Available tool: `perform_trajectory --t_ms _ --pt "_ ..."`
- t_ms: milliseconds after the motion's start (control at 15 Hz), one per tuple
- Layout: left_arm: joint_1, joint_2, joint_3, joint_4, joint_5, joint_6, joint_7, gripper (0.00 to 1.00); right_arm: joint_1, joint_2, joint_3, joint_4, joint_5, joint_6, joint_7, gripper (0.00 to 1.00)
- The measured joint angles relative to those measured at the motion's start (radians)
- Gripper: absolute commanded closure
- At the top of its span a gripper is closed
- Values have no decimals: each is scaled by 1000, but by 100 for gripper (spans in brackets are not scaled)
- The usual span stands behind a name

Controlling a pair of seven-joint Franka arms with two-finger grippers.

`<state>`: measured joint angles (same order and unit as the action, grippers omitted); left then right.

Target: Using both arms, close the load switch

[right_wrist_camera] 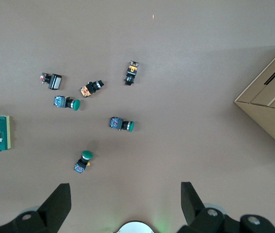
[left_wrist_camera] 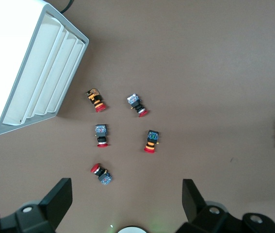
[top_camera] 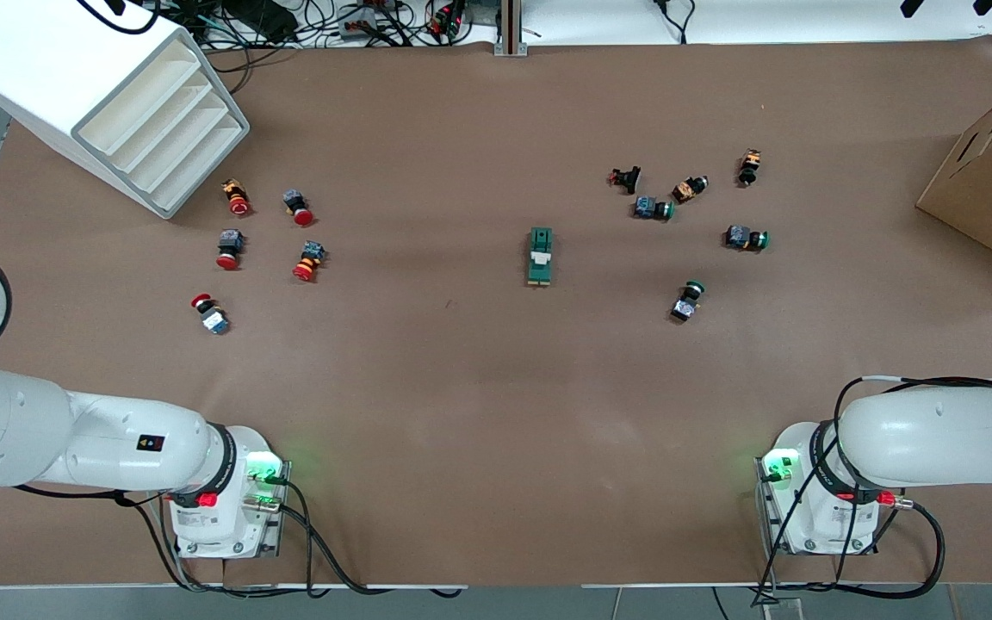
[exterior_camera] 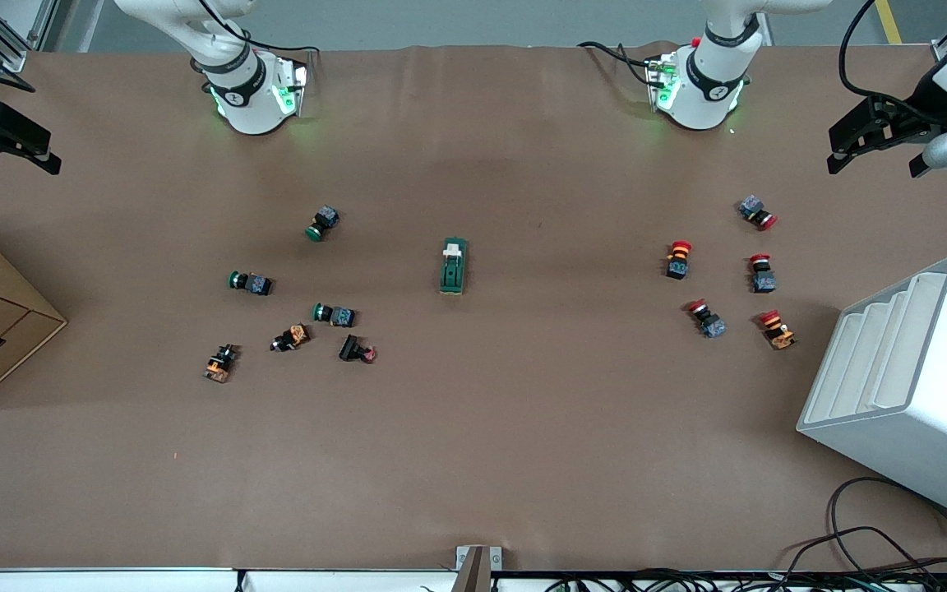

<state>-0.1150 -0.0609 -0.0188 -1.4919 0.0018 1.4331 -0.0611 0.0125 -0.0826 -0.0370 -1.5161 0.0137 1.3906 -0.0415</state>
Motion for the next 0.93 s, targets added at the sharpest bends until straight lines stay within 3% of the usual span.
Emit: perform_trajectory --t_ms 400,733,933 --pt "1 23 3 6 0 4 0 0 4 0 0 1 -2 0 3 0" --pt "-30 166 -20 56 0 124 -14 0 4 5 -1 -1 -2 0 5 0" --pt "-100 235 -49 59 0 177 -182 0 4 39 -1 -2 -2 20 6 0"
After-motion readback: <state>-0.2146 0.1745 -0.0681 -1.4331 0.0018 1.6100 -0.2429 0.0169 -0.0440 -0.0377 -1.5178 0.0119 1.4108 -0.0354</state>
